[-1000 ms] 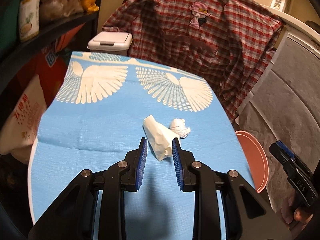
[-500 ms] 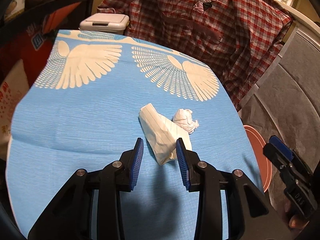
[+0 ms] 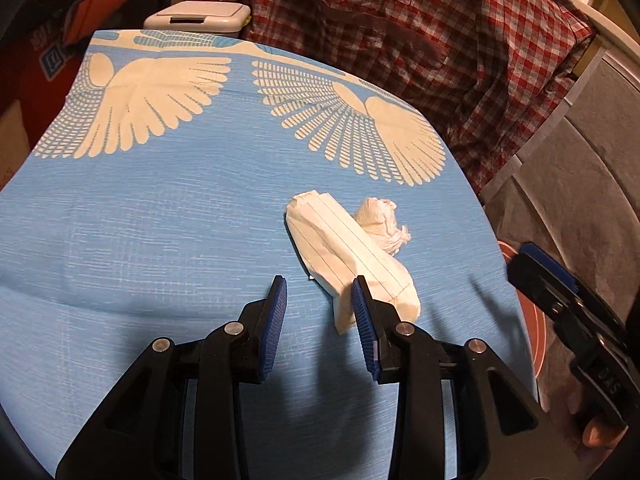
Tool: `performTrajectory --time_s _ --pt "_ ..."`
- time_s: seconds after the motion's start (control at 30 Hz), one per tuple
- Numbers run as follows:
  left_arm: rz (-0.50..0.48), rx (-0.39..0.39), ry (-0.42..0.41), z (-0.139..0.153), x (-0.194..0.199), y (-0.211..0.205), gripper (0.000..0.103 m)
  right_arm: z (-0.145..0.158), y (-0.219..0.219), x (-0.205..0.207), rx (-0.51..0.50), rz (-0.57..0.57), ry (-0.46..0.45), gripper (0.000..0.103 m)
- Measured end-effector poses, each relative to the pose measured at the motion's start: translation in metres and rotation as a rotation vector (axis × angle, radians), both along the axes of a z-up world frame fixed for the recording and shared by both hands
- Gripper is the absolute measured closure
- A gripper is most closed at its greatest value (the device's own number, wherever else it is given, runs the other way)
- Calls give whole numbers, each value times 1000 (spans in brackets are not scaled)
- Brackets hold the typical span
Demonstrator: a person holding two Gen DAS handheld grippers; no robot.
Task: Collect trash
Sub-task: 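Grasp the folded white tissue with the left gripper while the right gripper grasps the crumpled tissue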
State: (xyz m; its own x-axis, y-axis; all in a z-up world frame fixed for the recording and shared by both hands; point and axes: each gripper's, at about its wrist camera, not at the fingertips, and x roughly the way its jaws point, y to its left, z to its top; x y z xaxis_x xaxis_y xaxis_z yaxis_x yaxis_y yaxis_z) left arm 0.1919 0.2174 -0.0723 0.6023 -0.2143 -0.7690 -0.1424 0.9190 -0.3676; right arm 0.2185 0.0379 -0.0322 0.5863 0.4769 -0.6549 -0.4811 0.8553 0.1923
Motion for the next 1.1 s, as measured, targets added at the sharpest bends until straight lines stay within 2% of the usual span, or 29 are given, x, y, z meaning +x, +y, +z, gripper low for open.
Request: performTrajectory --time_s 0.07,0.13,0.17,0.23,0.3,0.37,0.43,0.53,0.6,0.83,0.93,1.1 --pt "11 -20 -5 2 2 2 66 0 3 6 4 -4 3 52" --pt "20 -39 -22 6 2 1 55 0 4 12 11 -9 5 52" --pt "22 -31 -39 10 1 -2 53 -1 4 15 12 -12 6 52" --pt "45 2 -69 16 0 -5 53 -2 3 20 15 -22 14 52" --pt "69 -11 -92 21 -1 -2 53 -4 0 23 21 -30 22 52" --pt "69 -48 -84 20 3 -3 53 -6 0 26 18 -26 26 52" --pt "51 -51 -53 14 8 -8 52 -9 2 27 11 -18 31 52" --pt "44 20 21 0 15 -16 52 -12 9 28 3 1 35 52" --pt "66 32 41 -5 14 -12 64 -14 16 30 -1 14 40 52" --pt "175 47 38 -3 3 21 66 -25 50 44 -29 70 62 52" --pt "197 70 38 -3 -1 30 66 -34 62 49 -44 86 93 52" --pt "212 67 42 -3 -3 40 66 -47 74 56 -93 79 130 53"
